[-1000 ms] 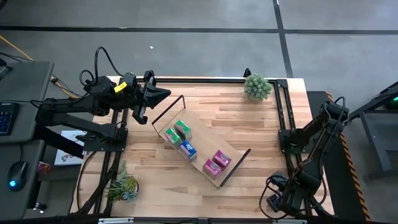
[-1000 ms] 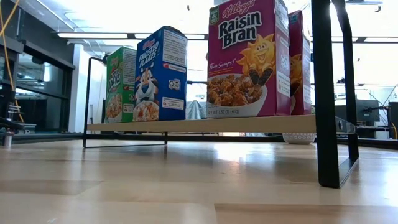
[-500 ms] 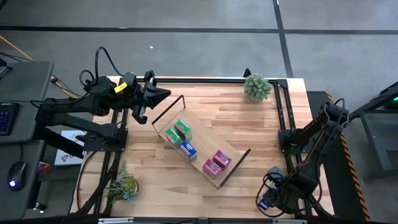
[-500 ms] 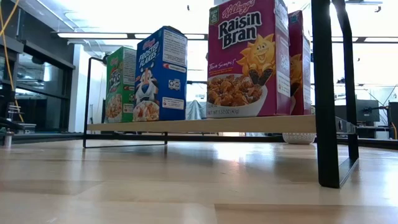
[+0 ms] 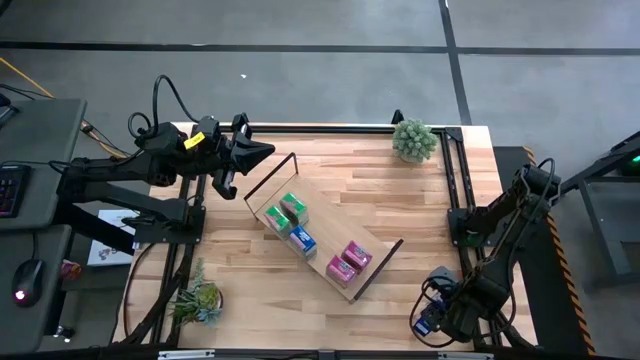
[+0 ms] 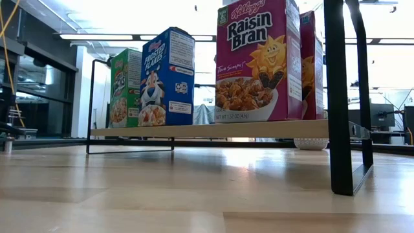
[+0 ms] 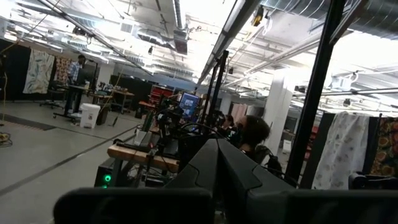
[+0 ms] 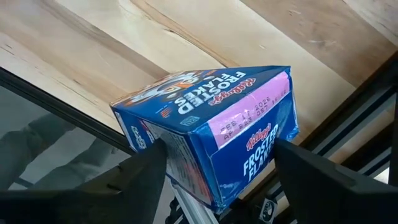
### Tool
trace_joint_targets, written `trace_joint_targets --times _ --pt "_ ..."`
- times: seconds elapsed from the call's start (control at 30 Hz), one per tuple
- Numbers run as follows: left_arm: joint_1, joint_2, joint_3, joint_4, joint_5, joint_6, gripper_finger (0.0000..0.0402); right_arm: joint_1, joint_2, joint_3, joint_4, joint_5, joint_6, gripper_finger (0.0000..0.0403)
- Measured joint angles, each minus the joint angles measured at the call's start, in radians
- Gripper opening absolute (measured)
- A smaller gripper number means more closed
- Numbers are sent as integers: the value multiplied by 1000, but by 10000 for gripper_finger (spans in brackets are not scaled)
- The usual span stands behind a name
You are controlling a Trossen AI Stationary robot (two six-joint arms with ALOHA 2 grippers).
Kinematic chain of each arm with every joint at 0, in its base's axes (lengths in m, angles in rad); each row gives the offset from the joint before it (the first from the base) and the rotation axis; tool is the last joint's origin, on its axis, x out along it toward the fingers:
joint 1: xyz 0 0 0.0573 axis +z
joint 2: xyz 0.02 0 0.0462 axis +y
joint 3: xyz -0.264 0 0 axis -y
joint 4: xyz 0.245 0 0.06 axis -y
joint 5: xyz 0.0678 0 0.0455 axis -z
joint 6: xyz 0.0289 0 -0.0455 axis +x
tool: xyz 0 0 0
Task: Stack cereal on shelf
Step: Put the blue cereal box on the shelf aligned with the other blue cereal box
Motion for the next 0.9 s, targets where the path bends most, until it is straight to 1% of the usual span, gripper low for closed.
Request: trace_joint_targets --times 0.17,0.57,0.9 --pt "0 0 0 0 0 0 0 0 0 0 0 -1 0 241" --pt "0 0 0 0 0 1 0 0 -1 2 0 -2 0 179" --pt "0 0 0 -1 0 1 0 0 -2 2 -7 -4 1 109"
